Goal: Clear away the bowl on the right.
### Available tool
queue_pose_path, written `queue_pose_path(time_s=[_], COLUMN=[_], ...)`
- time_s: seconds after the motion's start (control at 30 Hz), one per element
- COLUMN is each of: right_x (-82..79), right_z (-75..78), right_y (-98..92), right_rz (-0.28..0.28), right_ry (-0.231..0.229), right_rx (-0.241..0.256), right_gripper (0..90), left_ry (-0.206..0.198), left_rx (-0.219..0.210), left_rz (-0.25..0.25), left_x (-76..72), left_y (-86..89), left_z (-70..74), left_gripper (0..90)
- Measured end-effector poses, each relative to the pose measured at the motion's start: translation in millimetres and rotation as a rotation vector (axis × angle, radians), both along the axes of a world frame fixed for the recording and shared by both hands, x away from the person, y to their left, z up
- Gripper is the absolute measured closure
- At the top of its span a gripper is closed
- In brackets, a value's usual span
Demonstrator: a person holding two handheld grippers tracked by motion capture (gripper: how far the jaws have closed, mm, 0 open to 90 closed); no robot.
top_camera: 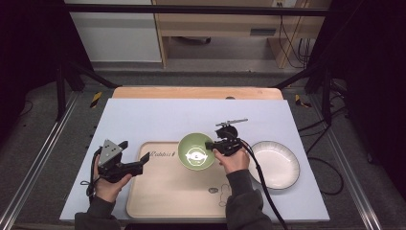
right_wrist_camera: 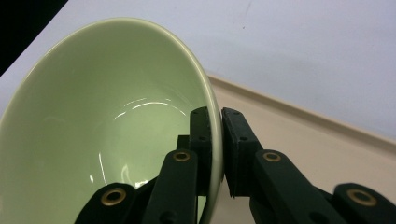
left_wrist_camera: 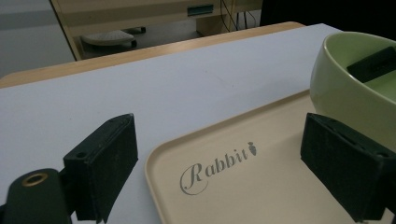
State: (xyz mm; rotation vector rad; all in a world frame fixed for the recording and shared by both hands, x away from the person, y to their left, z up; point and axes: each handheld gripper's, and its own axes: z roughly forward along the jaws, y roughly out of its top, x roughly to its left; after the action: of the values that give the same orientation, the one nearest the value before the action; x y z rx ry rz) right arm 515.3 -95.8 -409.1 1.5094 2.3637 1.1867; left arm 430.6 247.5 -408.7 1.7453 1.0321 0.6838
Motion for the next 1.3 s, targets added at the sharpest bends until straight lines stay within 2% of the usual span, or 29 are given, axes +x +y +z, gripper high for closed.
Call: queue_pose_path(time_s=[0.2, 0.57, 0.77, 1.07, 1.3], right_x=[3.6, 9.0, 11.0, 14.1, 13.3], right_z=[-7.5, -18.8, -24.5, -29.4, -33.1], right_y=[6.5, 16.8, 22.7, 22.3, 23.6], right_rz=[-0.003, -0.011, -0.012, -0.047, -0.044], right_ry=[0.027, 0.028, 0.044, 0.054, 0.06], right_rx=[-0.003, -0.028, -0.03, -0.064, -0.077], right_gripper=[83.6, 83.6, 83.5, 83.5, 83.5], left_ry=[0.002, -0.001, 0.0, 0.002, 0.002], left_rx=[0.0, -0.009, -0.008, -0.004, -0.004], left_rz=[0.0, 0.002, 0.002, -0.002, -0.001], left_x=[0.2, -0.1, 0.0, 0.0, 0.2], left_y=[1.3, 2.0, 1.7, 1.6, 0.6], left_z=[0.2, 1.1, 0.8, 0.5, -0.1], left_gripper=[10.5, 10.5, 10.5, 10.5, 10.5])
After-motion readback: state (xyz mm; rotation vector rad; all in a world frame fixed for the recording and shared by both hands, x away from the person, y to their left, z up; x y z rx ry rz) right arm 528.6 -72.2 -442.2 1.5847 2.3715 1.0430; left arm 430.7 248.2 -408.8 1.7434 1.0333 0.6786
